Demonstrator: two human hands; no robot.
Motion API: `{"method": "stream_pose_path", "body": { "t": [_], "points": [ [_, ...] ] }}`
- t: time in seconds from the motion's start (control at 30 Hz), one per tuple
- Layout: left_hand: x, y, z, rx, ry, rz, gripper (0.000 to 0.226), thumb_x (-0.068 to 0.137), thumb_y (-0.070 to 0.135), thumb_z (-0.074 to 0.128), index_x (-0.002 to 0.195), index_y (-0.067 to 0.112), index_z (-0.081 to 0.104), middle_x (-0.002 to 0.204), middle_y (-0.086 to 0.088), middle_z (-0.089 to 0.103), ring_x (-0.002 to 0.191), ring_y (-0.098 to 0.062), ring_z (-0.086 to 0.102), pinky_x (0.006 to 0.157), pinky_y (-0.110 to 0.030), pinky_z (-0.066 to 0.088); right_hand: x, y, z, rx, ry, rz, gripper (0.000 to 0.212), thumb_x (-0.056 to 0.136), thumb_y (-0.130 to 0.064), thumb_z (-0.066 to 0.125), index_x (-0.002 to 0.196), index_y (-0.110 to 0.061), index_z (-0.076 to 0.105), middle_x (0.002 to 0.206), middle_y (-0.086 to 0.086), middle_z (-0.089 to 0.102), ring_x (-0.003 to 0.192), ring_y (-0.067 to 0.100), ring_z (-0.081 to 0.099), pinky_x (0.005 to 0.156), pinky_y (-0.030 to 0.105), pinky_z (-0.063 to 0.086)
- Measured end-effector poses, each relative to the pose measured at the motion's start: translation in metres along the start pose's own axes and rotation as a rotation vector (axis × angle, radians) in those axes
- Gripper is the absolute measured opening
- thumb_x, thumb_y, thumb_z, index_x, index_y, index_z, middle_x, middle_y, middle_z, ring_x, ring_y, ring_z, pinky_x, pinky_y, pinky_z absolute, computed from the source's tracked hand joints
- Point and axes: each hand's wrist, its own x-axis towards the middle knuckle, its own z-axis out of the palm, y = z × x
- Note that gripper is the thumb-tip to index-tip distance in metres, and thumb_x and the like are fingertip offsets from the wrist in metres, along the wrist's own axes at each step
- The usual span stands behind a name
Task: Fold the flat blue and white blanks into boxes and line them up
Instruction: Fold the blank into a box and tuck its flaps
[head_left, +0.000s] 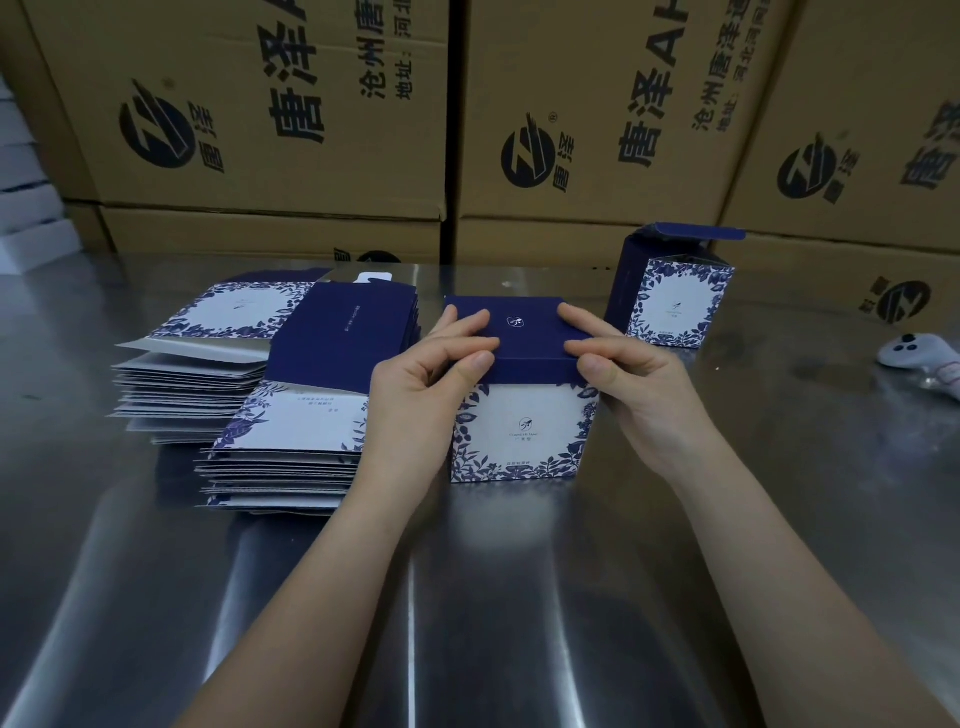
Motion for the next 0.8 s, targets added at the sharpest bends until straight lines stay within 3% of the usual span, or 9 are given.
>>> {"method": "stream_pose_path", "body": {
  "t": [0.17, 0.3, 0.43, 0.57, 0.8],
  "points": [
    [-0.001, -0.002, 0.004, 0.001, 0.030, 0.002, 0.028, 0.090, 0.002, 0.066, 0.090, 0.029, 0.075, 0.108, 0.025, 0.071, 0.130, 0.007, 0.047, 0.106, -0.013, 0.040, 0.000, 0.001, 0.002, -0.052, 0.043, -0.033, 0.015, 0.076, -0.010, 0.065, 0.083, -0.013, 0.078, 0.126, 0.003, 0.065, 0.124, 0.021, 0.056, 0.105, 0.043, 0.044],
    [-0.001, -0.002, 0.001, 0.112, -0.008, 0.058, 0.027, 0.089, 0.009, 0.070, 0.094, 0.035, 0.073, 0.117, 0.019, 0.068, 0.132, 0.005, 0.046, 0.109, -0.021, 0.038, 0.001, 0.000, 0.002, -0.120, 0.029, -0.054, 0.015, 0.072, -0.014, 0.071, 0.085, -0.017, 0.077, 0.127, 0.002, 0.064, 0.124, 0.018, 0.055, 0.104, 0.042, 0.044],
    [-0.003, -0.002, 0.011, 0.276, 0.007, 0.115, 0.031, 0.083, 0.015, 0.077, 0.094, 0.043, 0.069, 0.115, 0.020, 0.063, 0.133, 0.001, 0.042, 0.109, -0.017, 0.032, 0.001, 0.003, 0.012, -0.247, 0.071, -0.096, 0.017, 0.068, -0.020, 0.075, 0.085, -0.023, 0.076, 0.121, 0.000, 0.059, 0.118, 0.014, 0.056, 0.102, 0.044, 0.047],
    [-0.003, -0.004, 0.019, 0.273, 0.093, 0.108, 0.030, 0.083, 0.012, 0.077, 0.086, 0.041, 0.070, 0.109, 0.020, 0.063, 0.131, -0.001, 0.043, 0.108, -0.019, 0.033, 0.001, 0.004, 0.018, -0.281, 0.134, -0.098, 0.015, 0.066, -0.021, 0.075, 0.081, -0.020, 0.074, 0.119, 0.000, 0.059, 0.117, 0.015, 0.056, 0.102, 0.047, 0.045],
    [-0.005, -0.001, 0.019, 0.266, 0.071, 0.100, 0.027, 0.084, 0.013, 0.076, 0.087, 0.039, 0.070, 0.113, 0.016, 0.064, 0.132, -0.002, 0.043, 0.108, -0.019, 0.033, -0.001, 0.002, 0.018, -0.307, 0.098, -0.096, 0.018, 0.066, -0.023, 0.075, 0.083, -0.021, 0.073, 0.121, 0.000, 0.058, 0.116, 0.009, 0.056, 0.099, 0.041, 0.049]
  ]
}}
